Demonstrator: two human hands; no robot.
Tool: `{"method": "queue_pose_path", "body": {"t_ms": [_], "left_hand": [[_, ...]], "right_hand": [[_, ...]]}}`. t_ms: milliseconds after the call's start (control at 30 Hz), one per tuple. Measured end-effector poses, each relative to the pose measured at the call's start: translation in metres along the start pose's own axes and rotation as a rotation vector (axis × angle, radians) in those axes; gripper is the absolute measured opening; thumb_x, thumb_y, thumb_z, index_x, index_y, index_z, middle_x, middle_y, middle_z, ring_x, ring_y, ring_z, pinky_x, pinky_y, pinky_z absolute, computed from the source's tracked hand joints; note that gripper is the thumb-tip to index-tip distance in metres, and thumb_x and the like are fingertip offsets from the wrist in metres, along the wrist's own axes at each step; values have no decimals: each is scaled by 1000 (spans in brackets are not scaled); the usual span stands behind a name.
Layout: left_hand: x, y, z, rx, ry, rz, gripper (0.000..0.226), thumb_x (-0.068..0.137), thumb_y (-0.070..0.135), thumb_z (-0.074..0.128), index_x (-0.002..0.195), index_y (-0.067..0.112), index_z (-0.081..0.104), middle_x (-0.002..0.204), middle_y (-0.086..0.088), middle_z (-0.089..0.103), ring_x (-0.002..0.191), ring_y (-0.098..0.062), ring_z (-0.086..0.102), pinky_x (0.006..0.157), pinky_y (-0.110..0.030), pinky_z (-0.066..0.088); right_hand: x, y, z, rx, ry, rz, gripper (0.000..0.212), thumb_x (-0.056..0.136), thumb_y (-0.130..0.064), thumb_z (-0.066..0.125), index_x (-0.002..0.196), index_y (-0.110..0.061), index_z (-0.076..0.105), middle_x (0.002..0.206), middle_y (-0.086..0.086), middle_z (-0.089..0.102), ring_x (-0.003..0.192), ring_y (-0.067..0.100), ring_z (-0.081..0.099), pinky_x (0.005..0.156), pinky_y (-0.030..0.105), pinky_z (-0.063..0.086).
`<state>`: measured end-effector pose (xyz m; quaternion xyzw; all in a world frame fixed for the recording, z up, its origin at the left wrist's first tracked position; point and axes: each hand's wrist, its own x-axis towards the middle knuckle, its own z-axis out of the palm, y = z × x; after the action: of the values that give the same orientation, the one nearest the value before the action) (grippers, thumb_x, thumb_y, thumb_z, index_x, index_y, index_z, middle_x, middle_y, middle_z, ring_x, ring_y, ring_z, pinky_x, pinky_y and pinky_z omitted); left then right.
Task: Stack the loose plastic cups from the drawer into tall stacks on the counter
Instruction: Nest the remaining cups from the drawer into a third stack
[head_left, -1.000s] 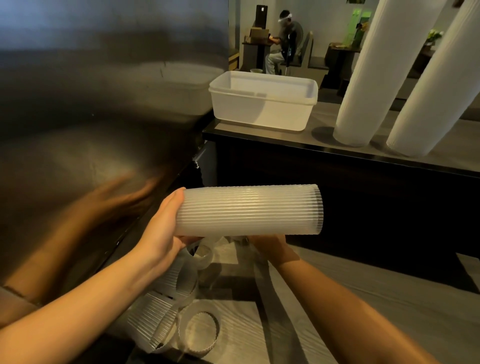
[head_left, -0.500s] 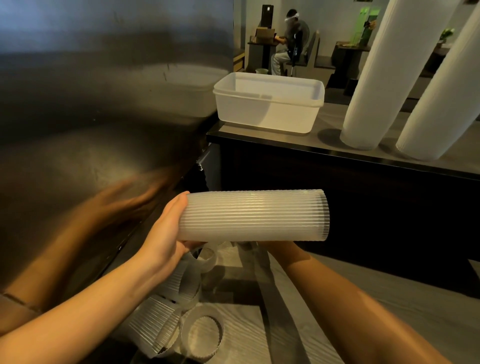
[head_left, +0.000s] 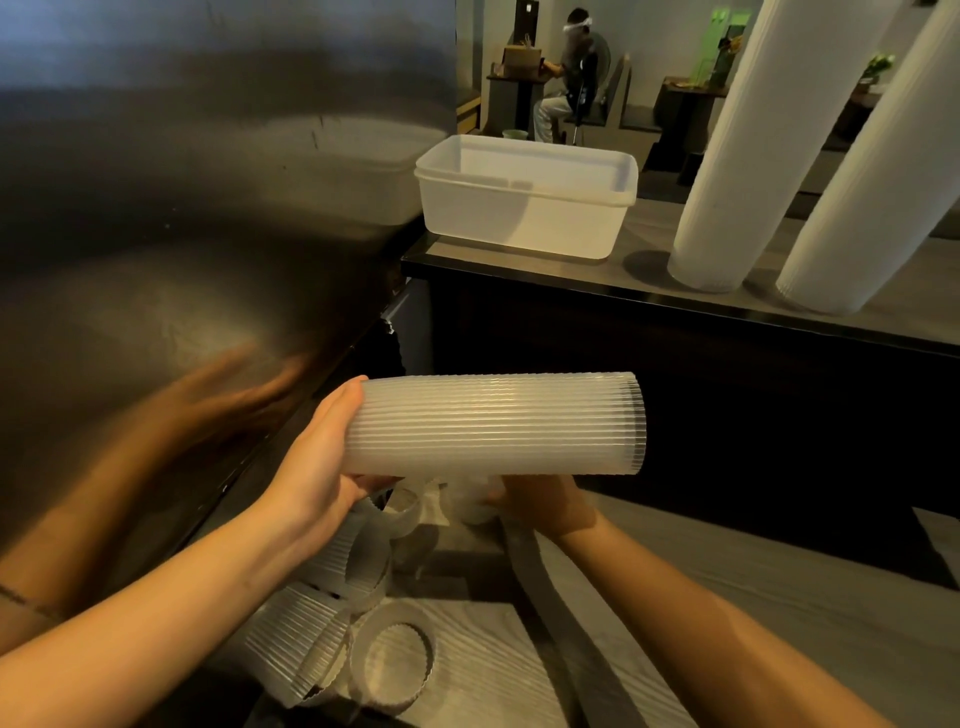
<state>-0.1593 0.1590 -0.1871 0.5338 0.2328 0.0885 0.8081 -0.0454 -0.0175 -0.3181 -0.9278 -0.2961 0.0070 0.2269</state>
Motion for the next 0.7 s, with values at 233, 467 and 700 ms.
{"method": "queue_pose_path", "body": {"t_ms": [233, 467, 700], "left_hand": [[1, 0, 1, 4, -9, -10, 24, 95, 34, 44, 116, 29, 53, 110, -3, 50, 100, -21, 52, 70, -36, 48], [-1, 1, 1, -13, -5, -8, 20, 94, 33, 45, 112, 28, 53, 107, -3, 50, 99, -21, 52, 68, -35, 48], [-1, 0, 2, -9, -14, -4, 19, 95, 33, 44, 112, 28, 53, 106, -3, 50, 98, -20, 52, 69, -36, 48]], "right_hand": [[-53, -18, -9, -150, 109, -208, 71, 49, -43, 84, 111, -18, 59, 107, 6, 63, 94, 24, 63, 75, 33, 54], [-59, -19, -13, 177, -69, 45, 86, 70, -40, 73, 141, -27, 27, 141, -1, 24, 130, 15, 22, 103, 19, 23], [-70, -24, -9, 922, -187, 508, 25, 87, -12, 58, 111, -18, 58, 117, 4, 59, 108, 16, 56, 83, 19, 49]]}}
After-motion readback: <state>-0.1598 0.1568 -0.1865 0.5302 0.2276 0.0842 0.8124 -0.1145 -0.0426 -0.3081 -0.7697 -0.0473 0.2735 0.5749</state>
